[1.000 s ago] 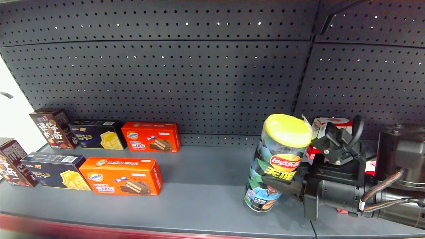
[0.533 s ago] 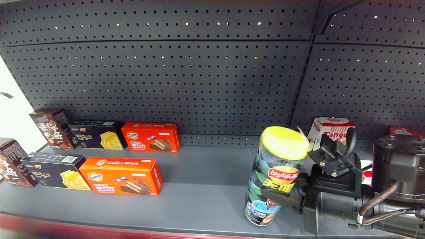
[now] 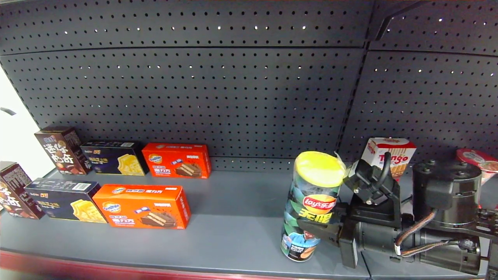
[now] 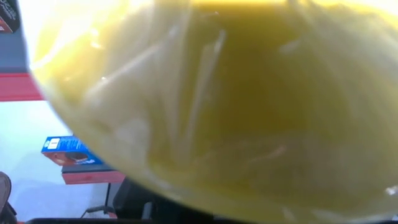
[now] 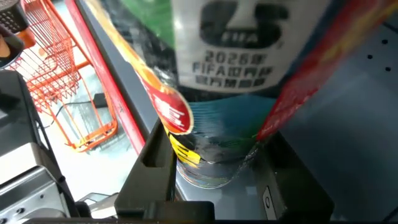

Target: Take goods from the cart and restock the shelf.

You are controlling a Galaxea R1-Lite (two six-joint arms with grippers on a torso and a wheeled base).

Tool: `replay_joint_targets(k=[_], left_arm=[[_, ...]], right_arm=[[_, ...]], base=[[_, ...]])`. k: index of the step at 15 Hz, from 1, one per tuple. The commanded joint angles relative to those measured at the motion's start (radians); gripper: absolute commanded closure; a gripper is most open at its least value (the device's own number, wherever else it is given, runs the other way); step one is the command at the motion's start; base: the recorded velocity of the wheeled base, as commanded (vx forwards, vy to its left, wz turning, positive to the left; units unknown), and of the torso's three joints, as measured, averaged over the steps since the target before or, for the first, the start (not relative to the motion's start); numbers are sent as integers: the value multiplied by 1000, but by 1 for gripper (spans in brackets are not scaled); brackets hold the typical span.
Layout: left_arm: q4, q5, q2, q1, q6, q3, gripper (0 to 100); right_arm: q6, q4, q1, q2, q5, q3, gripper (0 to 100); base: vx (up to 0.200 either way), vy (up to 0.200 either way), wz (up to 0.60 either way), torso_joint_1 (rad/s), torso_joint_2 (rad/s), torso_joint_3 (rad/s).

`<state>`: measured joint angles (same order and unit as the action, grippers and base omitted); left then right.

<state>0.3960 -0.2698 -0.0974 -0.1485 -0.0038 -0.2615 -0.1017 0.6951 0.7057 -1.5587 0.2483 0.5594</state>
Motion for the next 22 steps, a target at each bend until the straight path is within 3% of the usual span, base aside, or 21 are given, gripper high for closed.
replay_joint_targets(k=[1,15,16,22], left_arm=[[0,0,-1,0,-1,2,100],[-2,-2,-1,0,-1,15,100],[-2,-2,-1,0,-1,15,100],[-3,-3,-1,0,-1,10,100]], right_arm=[[-1,1,1,-24,2,1,100],[-7,3,-3,-61,2,-9,100],[-7,3,-3,-61,2,-10,0],[-6,1,-3,-12,-4,-49,0]], base=[[0,0,0,0,0,0],[0,0,0,0,0,0],[0,0,0,0,0,0],[0,0,0,0,0,0]])
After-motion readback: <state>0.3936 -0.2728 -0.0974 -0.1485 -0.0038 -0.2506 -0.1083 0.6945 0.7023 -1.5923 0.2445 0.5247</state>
